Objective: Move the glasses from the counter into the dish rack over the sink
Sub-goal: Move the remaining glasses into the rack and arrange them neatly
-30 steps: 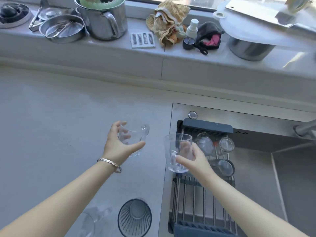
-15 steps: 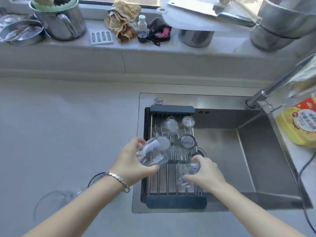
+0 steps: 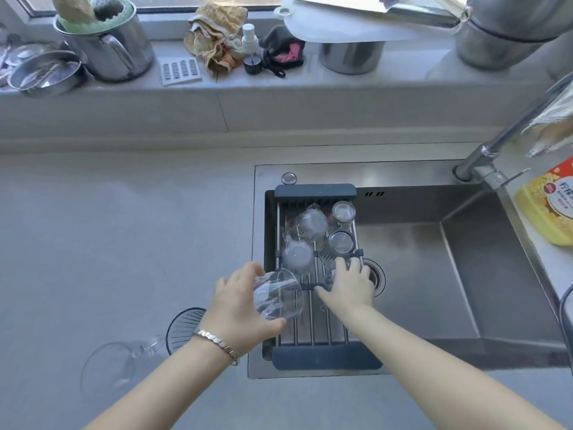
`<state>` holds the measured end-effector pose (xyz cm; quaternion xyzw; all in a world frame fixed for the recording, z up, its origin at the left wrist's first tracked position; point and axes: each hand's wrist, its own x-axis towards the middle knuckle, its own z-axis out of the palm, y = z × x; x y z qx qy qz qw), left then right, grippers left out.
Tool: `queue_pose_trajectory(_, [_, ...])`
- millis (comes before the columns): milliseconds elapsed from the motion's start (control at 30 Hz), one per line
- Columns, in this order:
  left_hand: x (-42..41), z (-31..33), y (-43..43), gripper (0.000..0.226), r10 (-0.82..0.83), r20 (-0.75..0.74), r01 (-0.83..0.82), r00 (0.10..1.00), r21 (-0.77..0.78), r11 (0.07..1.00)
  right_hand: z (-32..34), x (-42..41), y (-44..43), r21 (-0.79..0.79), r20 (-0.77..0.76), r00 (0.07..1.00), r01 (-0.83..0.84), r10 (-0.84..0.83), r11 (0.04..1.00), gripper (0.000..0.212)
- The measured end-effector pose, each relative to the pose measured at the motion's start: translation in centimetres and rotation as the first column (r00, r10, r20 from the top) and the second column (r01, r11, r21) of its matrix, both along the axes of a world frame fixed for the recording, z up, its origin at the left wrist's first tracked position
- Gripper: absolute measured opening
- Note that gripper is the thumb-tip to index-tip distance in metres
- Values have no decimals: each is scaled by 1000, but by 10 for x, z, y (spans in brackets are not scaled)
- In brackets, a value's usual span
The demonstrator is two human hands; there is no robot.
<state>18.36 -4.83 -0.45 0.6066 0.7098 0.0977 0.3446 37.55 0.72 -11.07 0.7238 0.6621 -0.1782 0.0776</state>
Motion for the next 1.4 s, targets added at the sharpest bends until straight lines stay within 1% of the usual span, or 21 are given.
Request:
queue_pose_trajectory(33, [0,-2,0,61,-8,-16,8,1000,-9,1000,1,3,-2,-15,-37,999,-2,1,1000,58])
queue_pose_trajectory(100, [3,-4,2,63,-44,-58,42,997,-30,999,3,11,-3,-32,-110,994,-29,25,999,52])
queue_pose_trajectory(200, [9,-8,6,63,-128,-135,124,983,-38,992,4,24,-2,29,-205,977,-59,64,998,41])
queue_pose_trajectory(300, [23,-16,12,59,-223,-212,222,952,-29,975,3,28,-3,61,-234,969,-68,80,996,46])
queue_pose_trajectory(333, [30,-20,15,57,-280,-260,283,924,-25,959,3,29,-4,66,-237,968,-67,81,996,49])
queue_pose_trajectory(433, [53,-41,28,52,-441,-417,474,795,-28,880,3,32,-5,55,-274,960,-48,61,997,58])
queue_pose_trajectory(533, [73,-61,40,55,-521,-510,550,685,-108,828,5,41,-4,28,-325,945,-23,31,999,60])
queue_pose_trajectory(633, [82,-78,47,61,-579,-575,588,578,-199,784,7,50,-4,5,-354,934,-54,52,999,58])
queue_pose_trajectory(767, [90,-88,48,57,-623,-568,663,538,-170,729,6,53,-4,-29,-377,925,-74,57,997,54])
queue_pose_trajectory(833, [94,-87,47,59,-612,-573,675,545,-134,726,4,53,-3,-27,-393,918,-67,51,997,51])
queue_pose_trajectory(933, [97,-99,42,59,-632,-490,652,600,-157,741,3,54,-1,-20,-402,914,-67,53,998,48])
queue_pose_trajectory(1000, [95,-102,41,61,-594,-504,624,627,-131,770,3,54,0,-16,-401,914,-70,58,997,49])
queue_pose_trajectory(1067, [91,-100,40,67,-580,-540,639,610,-97,763,2,54,0,-13,-403,913,-69,58,998,50])
queue_pose_trajectory(1100, [89,-99,40,70,-572,-582,656,577,-86,749,2,54,0,-13,-405,913,-67,56,998,50])
queue_pose_trajectory(1133, [88,-98,40,71,-552,-604,665,575,-48,745,2,53,0,-12,-405,913,-65,54,998,50])
queue_pose_trajectory(1200, [86,-103,40,71,-507,-609,662,610,38,749,2,53,0,-6,-401,915,-57,50,998,50])
queue_pose_trajectory(1233, [85,-104,40,73,-505,-596,654,624,45,755,2,52,0,-2,-397,917,-51,46,999,51])
queue_pose_trajectory(1300, [83,-110,38,80,-501,-556,611,663,16,791,3,50,1,-1,-383,923,-40,37,999,53])
queue_pose_trajectory(1333, [82,-115,37,82,-498,-506,575,704,-5,818,3,49,1,-3,-377,926,-33,29,999,53])
queue_pose_trajectory(1400, [78,-124,35,81,-470,-442,490,764,-75,868,2,47,0,-1,-374,927,-13,12,1000,53])
